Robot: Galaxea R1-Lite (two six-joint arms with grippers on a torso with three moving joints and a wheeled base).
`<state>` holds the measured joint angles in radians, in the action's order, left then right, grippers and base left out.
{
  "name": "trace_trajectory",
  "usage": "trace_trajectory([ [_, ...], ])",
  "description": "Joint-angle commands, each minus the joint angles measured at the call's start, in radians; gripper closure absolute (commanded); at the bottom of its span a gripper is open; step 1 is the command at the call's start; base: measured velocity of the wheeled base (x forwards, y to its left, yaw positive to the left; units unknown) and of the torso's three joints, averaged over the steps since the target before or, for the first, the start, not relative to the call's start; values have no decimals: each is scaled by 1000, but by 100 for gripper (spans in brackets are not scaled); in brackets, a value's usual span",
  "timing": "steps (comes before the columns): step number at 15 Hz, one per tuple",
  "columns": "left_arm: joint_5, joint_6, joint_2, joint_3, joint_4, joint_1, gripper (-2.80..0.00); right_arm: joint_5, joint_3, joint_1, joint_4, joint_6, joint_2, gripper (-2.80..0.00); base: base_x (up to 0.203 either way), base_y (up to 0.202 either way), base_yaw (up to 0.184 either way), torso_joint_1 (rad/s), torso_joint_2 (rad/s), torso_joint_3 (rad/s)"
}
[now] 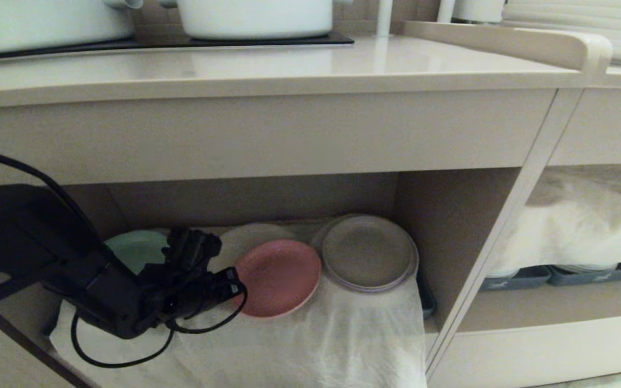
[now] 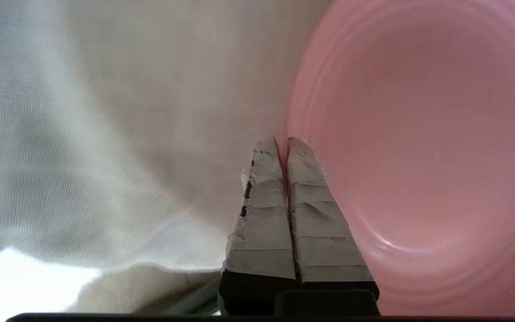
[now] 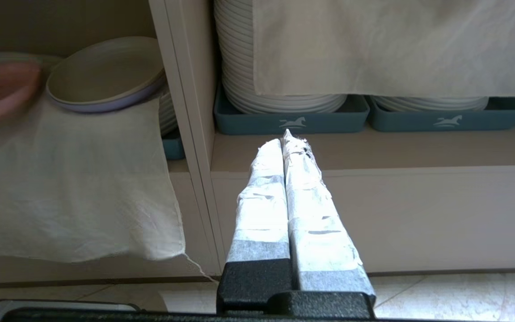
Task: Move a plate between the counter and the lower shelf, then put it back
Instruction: Pick up the plate in the cupboard
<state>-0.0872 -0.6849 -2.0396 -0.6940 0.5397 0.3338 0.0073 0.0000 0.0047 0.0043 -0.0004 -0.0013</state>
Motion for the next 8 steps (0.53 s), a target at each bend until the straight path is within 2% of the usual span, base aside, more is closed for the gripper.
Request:
trace_trajectory([
  [1, -3, -4, 6, 3, 5, -1, 0, 0, 0, 0, -1, -1, 1, 0, 0, 0, 0, 0, 0, 0],
  [8, -11, -2, 38, 46, 6, -2, 0, 0, 0, 0, -1, -1, 1, 0, 0, 0, 0, 0, 0, 0],
])
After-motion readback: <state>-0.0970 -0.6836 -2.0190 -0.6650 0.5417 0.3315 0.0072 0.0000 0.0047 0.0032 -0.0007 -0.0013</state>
